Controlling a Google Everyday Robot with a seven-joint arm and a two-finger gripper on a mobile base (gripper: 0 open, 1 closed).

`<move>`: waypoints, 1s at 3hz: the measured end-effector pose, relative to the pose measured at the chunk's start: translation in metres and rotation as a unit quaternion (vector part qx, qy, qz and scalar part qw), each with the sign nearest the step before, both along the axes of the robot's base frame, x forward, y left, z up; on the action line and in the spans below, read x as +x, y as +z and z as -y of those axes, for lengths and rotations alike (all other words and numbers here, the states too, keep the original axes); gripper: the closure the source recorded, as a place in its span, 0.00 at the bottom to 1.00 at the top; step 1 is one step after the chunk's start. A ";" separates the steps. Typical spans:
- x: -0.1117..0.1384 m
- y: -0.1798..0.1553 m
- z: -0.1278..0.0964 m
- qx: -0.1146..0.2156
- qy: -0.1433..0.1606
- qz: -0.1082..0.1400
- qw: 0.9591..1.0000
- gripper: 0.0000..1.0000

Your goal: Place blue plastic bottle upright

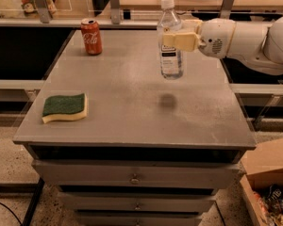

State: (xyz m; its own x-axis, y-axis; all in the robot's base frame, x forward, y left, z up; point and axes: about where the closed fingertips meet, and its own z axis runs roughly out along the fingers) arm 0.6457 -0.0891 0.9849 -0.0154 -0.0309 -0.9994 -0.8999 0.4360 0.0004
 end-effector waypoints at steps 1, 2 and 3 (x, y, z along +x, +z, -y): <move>-0.005 -0.004 0.007 0.020 0.004 0.019 1.000 1.00; -0.008 -0.006 0.016 0.035 0.007 0.036 0.999 1.00; -0.011 -0.007 0.025 0.045 0.018 0.047 0.998 1.00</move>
Offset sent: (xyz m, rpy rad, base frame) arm -0.0121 -0.0356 -0.0086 0.1045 -0.1118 0.0095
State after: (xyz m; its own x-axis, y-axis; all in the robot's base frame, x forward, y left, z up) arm 0.6342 -0.1144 0.9783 0.0788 0.0608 -0.9950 -0.9130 0.4052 -0.0475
